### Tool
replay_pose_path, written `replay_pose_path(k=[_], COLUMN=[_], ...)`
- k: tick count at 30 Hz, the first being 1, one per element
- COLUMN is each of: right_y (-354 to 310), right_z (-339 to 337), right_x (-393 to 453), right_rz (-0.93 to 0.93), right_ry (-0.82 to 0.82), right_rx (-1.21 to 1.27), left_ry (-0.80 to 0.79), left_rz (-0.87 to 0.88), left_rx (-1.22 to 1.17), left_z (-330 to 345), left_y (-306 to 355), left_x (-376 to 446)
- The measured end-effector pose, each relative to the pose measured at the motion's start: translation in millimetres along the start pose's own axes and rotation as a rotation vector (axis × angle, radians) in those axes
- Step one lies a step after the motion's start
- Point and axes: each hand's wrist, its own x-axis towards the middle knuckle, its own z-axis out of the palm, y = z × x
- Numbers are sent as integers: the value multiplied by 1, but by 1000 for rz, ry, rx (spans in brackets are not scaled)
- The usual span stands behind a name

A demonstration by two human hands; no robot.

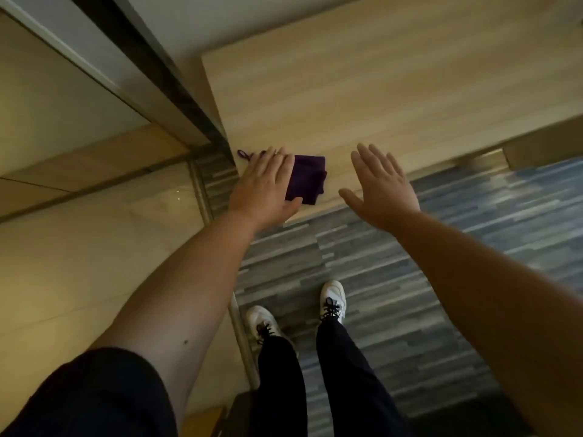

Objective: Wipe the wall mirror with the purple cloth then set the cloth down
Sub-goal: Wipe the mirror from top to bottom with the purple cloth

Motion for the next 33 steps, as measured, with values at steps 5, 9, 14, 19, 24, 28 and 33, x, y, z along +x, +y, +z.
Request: replay_pose_path(k=[5, 9, 14, 19, 24, 28, 33], right_y=[1, 0, -2, -7, -35, -87, -180], right_z=[33, 47, 53, 44, 7, -46, -133], right_x=[12, 18, 25, 21, 20, 18, 12], right_rz=[14, 5, 5, 2, -80, -208, -415], right_ry=[4, -3, 9, -15, -53, -42, 33], right_rx=[1, -15, 10, 18, -8, -34, -71], left_ry=[-40, -6, 350, 345, 339, 438, 597], left_rz=[137, 193, 250, 184, 39, -116, -340], left_rx=[121, 165, 109, 95, 29, 39, 121], left_z=[35, 56, 78, 65, 31, -27, -132], left_y=[-14, -21, -27, -22, -39, -68, -117], left_x=[39, 52, 51, 41, 0, -59, -146])
